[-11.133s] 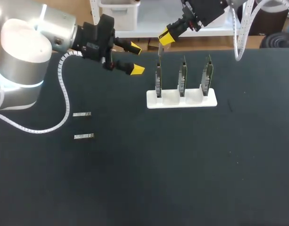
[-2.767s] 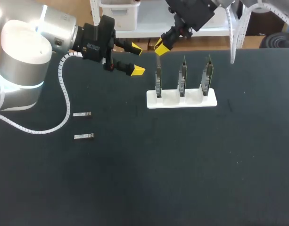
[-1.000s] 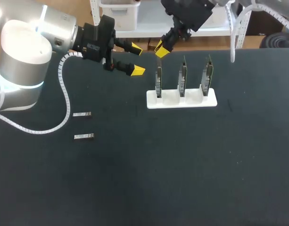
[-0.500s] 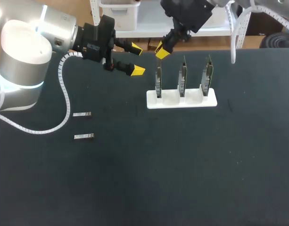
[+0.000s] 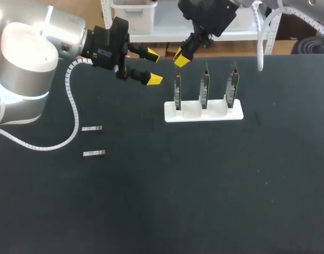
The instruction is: Pick up the optical module with the left hand, and insert it into the network port with the right hand.
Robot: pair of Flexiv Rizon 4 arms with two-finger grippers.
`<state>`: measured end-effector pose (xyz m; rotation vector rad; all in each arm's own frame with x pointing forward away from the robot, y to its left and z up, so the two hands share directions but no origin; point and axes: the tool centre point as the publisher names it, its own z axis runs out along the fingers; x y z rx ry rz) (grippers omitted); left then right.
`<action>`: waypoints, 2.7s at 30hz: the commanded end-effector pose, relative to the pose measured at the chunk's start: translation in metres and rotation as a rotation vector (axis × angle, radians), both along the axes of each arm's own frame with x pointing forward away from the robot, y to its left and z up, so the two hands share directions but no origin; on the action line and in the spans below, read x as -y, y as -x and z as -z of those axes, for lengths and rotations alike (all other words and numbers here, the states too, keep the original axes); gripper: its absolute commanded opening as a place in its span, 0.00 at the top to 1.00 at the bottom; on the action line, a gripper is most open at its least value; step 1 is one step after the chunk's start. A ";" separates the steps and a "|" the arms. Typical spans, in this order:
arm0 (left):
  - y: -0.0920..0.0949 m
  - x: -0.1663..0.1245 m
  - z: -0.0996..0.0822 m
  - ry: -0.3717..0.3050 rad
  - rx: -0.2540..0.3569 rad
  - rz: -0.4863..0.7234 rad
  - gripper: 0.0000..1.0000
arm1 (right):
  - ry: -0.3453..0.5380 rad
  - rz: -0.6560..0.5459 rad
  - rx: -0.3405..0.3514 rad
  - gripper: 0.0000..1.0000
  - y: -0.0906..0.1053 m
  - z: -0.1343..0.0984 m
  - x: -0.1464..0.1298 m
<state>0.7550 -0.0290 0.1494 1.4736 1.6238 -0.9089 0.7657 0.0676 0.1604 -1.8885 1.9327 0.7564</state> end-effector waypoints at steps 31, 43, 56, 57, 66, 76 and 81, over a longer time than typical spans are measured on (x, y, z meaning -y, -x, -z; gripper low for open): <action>-0.001 0.001 0.000 -0.003 -0.002 0.000 0.00 | -0.004 0.014 -0.011 0.00 0.002 0.005 0.000; -0.001 0.001 0.000 -0.003 -0.002 0.000 0.00 | -0.182 0.101 -0.005 0.00 0.005 -0.008 0.024; -0.001 0.001 0.000 -0.003 -0.002 0.000 0.00 | -0.231 0.097 -0.004 0.00 0.006 -0.006 0.030; -0.001 0.001 0.000 -0.003 -0.002 0.000 0.00 | -0.230 0.096 -0.003 0.00 0.006 -0.006 0.030; -0.001 0.001 0.000 -0.003 -0.002 0.000 0.00 | -0.224 0.098 0.011 1.00 0.001 -0.007 0.032; -0.001 0.001 0.000 -0.003 -0.002 0.000 0.00 | -0.211 0.082 0.015 1.00 -0.003 -0.007 0.028; -0.001 0.001 0.000 -0.003 -0.002 0.000 0.00 | -0.215 0.065 0.013 1.00 -0.006 -0.006 0.021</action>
